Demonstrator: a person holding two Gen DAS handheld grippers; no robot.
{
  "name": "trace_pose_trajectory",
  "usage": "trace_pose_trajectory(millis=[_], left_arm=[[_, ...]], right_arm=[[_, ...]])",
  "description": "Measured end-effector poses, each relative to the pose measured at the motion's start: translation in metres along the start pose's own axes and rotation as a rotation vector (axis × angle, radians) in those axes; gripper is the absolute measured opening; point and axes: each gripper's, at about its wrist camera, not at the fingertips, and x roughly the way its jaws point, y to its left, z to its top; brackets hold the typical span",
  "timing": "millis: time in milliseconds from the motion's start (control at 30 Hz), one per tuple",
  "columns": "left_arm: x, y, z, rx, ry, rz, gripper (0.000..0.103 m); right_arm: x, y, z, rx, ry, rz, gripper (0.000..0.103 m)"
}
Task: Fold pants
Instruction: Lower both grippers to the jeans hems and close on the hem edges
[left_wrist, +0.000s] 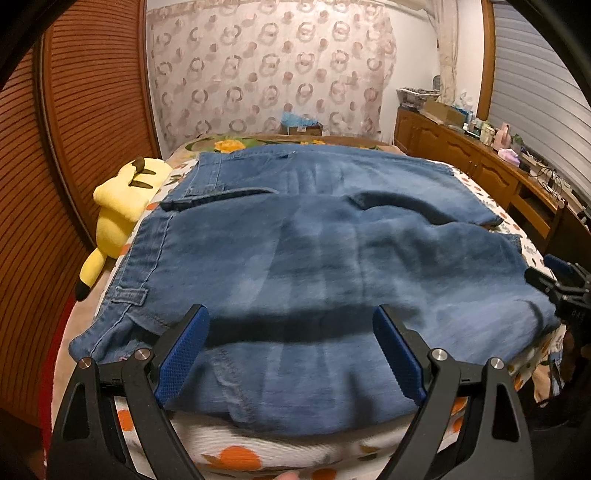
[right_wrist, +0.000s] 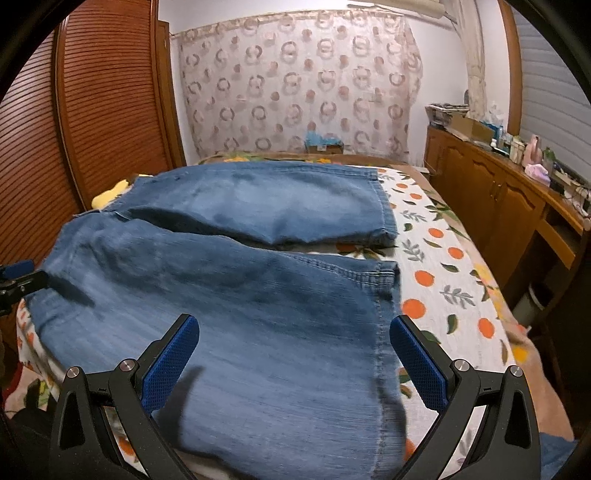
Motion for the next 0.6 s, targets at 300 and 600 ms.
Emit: trace_pose_trajectory(millis=[300,600], left_arm=[[-0.006,0.058,-0.01,-0.051,0.005,0.075,0.091],[-0.007,0.106,-0.017,-0.107,0.0,0.104,0.087]], right_arm=[[-0.007,0.002,-0.004,-0.01,0.009,-0.02,0.103],[0.003,0.005,0.001,-0.019,0.096,-0.04,0.103]])
